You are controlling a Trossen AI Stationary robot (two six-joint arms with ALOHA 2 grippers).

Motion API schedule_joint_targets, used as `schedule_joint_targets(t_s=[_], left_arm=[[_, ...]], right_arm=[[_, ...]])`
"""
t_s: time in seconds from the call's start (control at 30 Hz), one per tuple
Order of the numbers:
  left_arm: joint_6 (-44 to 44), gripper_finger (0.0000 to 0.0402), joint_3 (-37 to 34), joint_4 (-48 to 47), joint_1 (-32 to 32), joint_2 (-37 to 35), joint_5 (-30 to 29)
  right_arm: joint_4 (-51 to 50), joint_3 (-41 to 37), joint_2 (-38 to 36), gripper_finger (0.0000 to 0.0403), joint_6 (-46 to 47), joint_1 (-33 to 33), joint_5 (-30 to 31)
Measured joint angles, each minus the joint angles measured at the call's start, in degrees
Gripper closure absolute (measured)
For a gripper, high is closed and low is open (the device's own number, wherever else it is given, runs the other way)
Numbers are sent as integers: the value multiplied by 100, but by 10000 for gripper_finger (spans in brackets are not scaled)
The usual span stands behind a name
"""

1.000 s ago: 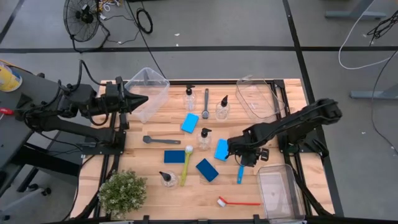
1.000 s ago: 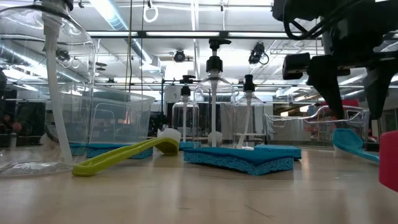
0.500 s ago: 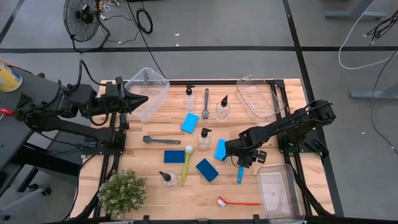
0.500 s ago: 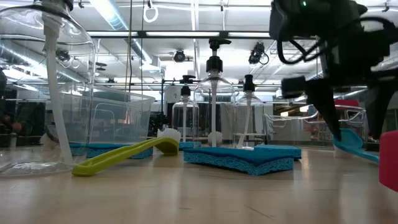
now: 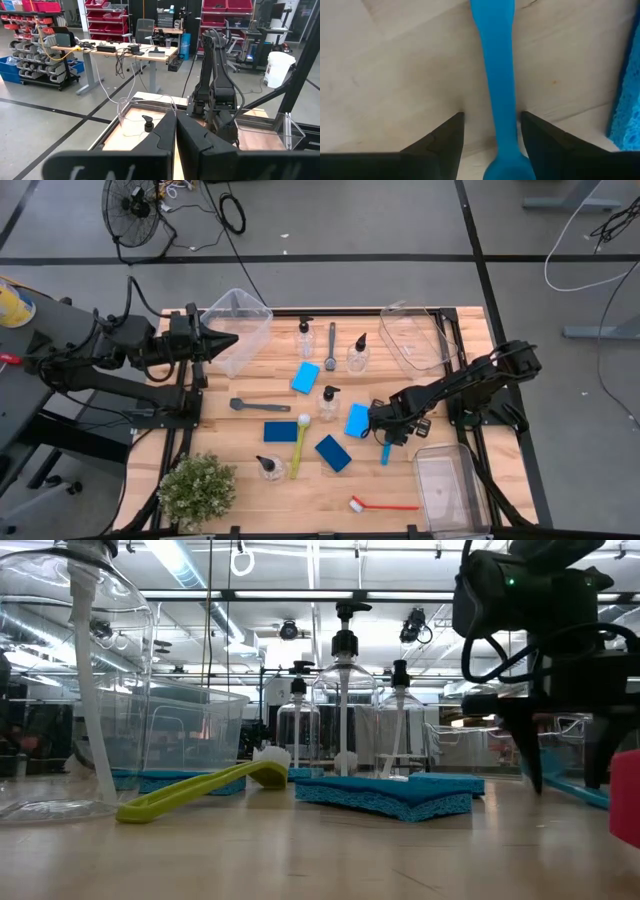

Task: Pick & Place Kitchen Sink Supplies
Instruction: Put the blue cleaning brush into the top transparent bin

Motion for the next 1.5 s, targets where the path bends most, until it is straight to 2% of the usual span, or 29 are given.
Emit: schedule_joint_targets(t_s=[0.13,0.43,0.8,0.93,1.1,1.23,1.5], left_arm=[[0,385,0,2,2,0,0],[-1,385,0,4,2,0,0],[0,385,0,9,2,2,0],[-2,385,0,17,2,2,0],[-2,385,0,20,2,1,-2],[-2,385,0,20,1,1,0],[0,385,0,17,2,0,0]], right_arm=[[-16,-11,-14,243,2,2,3],[-6,-21,-52,373,0,4,114],[-59,-41,-206,374,58,-8,282],[-202,-41,-580,374,533,-58,633],[-619,19,-1203,374,1119,-160,731],[-950,136,-1701,374,1505,-181,1172],[-1550,448,-2484,372,2830,-415,1649]])
